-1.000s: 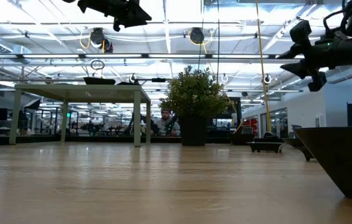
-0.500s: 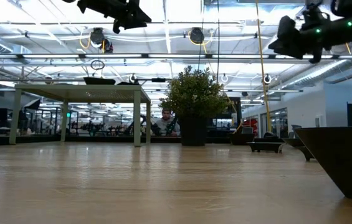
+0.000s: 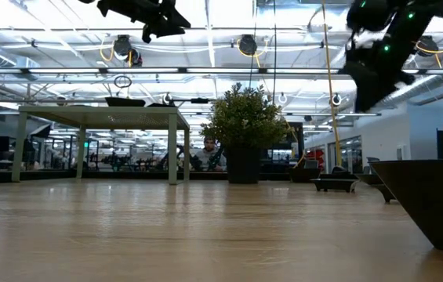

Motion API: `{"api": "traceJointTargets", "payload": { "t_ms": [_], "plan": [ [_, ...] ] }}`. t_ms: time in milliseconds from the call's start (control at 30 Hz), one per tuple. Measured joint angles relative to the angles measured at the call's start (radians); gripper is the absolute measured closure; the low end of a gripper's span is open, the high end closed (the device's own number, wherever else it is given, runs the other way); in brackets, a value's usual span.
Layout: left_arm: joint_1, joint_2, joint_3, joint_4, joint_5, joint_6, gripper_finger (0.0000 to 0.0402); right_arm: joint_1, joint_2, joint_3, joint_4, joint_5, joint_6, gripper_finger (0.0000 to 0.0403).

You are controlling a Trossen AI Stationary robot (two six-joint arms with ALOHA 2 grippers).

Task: Pick & Place Mini shaped plates
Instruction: Move the leaf shape plate on the center of the table

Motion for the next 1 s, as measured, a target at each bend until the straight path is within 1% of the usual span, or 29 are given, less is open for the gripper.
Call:
{"api": "traceJointTargets", "payload": {
  "t_ms": [67,167,233,333,433,567,667,733,833,900,1000],
  "plan": [
    [0.0,0.0,0.0,0.0,0.0,-0.012,0.0254,0.0,0.061,0.001,-0.069,-0.113,0.088,0.028],
    [0.0,0.0,0.0,-0.001,0.0,-0.014,0.0254,0.001,0.141,-0.015,-0.084,-0.284,0.141,0.028],
    [0.0,0.0,0.0,-0.011,0.0,-0.014,0.0254,0.007,0.187,-0.029,-0.08,-0.34,0.131,0.028],
    [0.0,0.0,0.0,-0.031,0.0,-0.013,0.0254,0.016,0.249,-0.037,-0.064,-0.341,0.128,0.0278],
    [0.0,0.0,-0.001,-0.055,0.0,-0.013,0.0254,0.016,0.299,-0.038,-0.062,-0.341,0.133,0.0268],
    [0.0,0.0,-0.001,-0.079,0.0,-0.013,0.0254,0.016,0.35,-0.038,-0.03,-0.341,0.161,0.0241],
    [0.0,0.0,-0.001,-0.093,0.0,-0.013,0.0254,0.016,0.385,-0.038,0.02,-0.338,0.147,0.0219],
    [0.0,0.0,-0.001,-0.099,0.0,-0.013,0.0254,0.016,0.409,-0.039,0.059,-0.304,0.11,0.0208],
    [0.0,0.0,-0.001,-0.099,0.0,-0.008,0.0254,0.016,0.442,-0.039,0.108,-0.221,0.028,0.02],
    [0.0,0.0,-0.001,-0.099,0.0,-0.007,0.0254,0.015,0.461,-0.039,0.128,-0.21,-0.002,0.0198],
    [0.0,0.0,-0.001,-0.103,0.0,-0.007,0.0254,0.015,0.483,-0.039,0.136,-0.212,-0.004,0.0198]
  ]
}}
